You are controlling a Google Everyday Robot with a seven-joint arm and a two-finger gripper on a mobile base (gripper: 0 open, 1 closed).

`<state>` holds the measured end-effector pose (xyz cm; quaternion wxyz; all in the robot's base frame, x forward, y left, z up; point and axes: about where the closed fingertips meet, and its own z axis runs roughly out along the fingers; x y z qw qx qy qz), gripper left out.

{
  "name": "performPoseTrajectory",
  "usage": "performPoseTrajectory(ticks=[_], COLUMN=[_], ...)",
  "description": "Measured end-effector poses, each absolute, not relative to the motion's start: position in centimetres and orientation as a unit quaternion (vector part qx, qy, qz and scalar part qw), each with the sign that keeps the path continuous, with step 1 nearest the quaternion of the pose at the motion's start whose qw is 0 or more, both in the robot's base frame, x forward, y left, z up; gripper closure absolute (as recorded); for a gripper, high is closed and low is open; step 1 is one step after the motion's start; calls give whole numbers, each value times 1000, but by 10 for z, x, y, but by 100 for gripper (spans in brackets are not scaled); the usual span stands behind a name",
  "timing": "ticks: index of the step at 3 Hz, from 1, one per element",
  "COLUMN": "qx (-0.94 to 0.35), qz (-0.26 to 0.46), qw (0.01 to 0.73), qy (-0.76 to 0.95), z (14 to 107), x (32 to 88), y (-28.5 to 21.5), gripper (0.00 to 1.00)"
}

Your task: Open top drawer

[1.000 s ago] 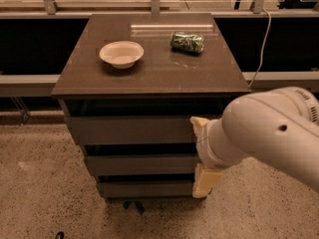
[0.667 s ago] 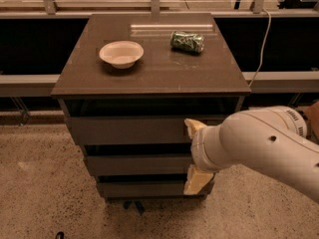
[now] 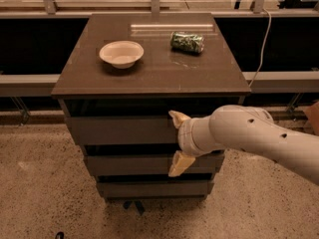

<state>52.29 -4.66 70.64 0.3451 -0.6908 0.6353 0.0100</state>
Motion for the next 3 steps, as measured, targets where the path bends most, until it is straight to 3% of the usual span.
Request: performPoseTrajectory(ticks=[2, 3], qx=[-711, -711], qz=[64, 62], qw=[351, 349], qy=[606, 608], z=[661, 660], x=[573, 588], y=[-5, -2], gripper=[0, 14])
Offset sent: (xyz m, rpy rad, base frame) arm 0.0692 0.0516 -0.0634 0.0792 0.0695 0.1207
